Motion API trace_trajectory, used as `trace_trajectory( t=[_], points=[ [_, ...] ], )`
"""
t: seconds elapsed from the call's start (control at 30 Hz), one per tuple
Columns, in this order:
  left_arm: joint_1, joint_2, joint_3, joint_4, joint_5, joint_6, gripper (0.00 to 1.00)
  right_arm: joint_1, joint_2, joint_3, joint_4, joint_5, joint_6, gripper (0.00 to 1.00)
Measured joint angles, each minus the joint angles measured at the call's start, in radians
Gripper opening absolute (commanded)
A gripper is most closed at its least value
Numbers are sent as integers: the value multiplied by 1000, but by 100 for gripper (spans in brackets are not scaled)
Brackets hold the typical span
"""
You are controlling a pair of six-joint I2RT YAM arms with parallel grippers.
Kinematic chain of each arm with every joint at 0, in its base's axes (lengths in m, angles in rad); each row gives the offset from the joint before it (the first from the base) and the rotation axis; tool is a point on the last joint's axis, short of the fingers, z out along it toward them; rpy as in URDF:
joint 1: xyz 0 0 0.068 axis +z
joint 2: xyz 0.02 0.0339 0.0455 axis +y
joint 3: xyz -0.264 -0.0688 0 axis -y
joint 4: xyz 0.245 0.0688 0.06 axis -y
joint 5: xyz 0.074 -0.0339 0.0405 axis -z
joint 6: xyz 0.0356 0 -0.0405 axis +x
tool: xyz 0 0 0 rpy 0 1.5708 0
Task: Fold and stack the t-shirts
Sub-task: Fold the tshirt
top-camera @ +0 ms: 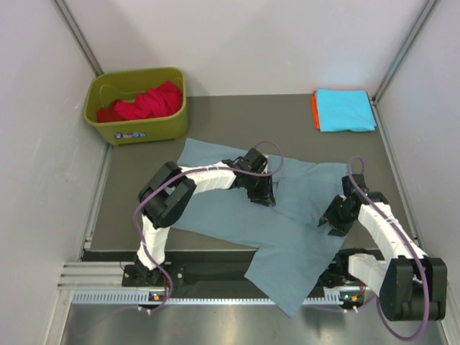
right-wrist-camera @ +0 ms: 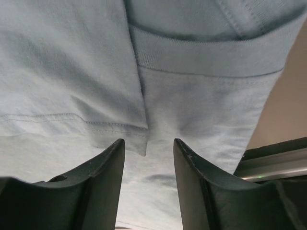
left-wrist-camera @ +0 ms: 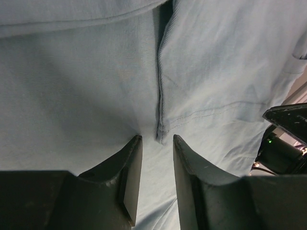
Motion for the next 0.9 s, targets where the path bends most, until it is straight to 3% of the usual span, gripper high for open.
trace_trajectory(
  t=[0.77,0.9],
  points=[
    [-18,58,32,41,55,-60,33,-29,28,-27,68,-64,-23,30],
    [-20,59,32,40,53,-64,24,-29,31,-35,77,-70,-25,24]
  ],
)
